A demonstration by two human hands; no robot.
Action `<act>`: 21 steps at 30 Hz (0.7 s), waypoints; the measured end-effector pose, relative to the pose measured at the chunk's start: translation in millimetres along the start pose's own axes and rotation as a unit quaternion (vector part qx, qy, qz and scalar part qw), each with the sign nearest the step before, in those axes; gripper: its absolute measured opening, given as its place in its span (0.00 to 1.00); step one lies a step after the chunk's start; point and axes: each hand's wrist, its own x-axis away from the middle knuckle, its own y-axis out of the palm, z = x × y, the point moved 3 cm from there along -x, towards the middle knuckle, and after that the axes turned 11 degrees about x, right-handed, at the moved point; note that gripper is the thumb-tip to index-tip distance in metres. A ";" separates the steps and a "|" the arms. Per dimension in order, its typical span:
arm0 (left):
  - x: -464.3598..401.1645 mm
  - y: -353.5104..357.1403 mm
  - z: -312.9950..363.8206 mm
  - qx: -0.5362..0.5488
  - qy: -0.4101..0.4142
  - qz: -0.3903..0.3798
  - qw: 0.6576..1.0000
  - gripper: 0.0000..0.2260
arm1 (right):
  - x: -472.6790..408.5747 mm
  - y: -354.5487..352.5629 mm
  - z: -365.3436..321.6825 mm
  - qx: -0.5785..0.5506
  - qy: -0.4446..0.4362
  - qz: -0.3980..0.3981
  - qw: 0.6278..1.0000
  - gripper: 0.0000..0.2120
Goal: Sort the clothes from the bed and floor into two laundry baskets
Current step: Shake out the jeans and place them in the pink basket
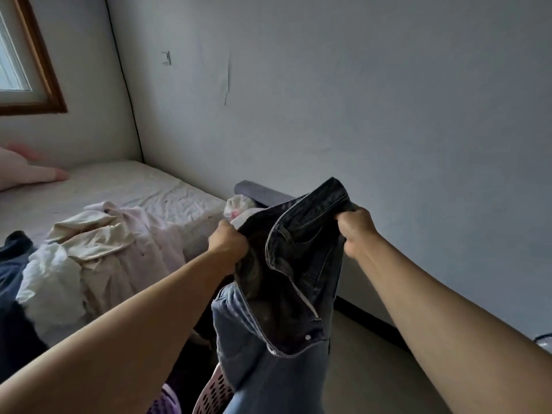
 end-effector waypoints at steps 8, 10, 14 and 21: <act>6.5 63.1 -1.3 0.119 -0.052 -0.017 0.991 0.17 | -48.3 15.7 83.9 0.060 0.103 -0.050 0.992 0.17; 14.2 74.5 -2.9 0.135 -0.069 -0.002 0.988 0.15 | -54.2 22.2 106.8 0.075 0.119 -0.099 0.985 0.19; 21.0 95.7 -5.3 0.147 -0.086 0.008 0.985 0.16 | -29.5 13.7 102.3 0.116 0.107 -0.163 0.974 0.19; 32.1 137.2 -21.1 0.195 -0.111 -0.022 0.974 0.17 | -11.5 -12.3 114.5 0.124 0.094 -0.221 0.963 0.18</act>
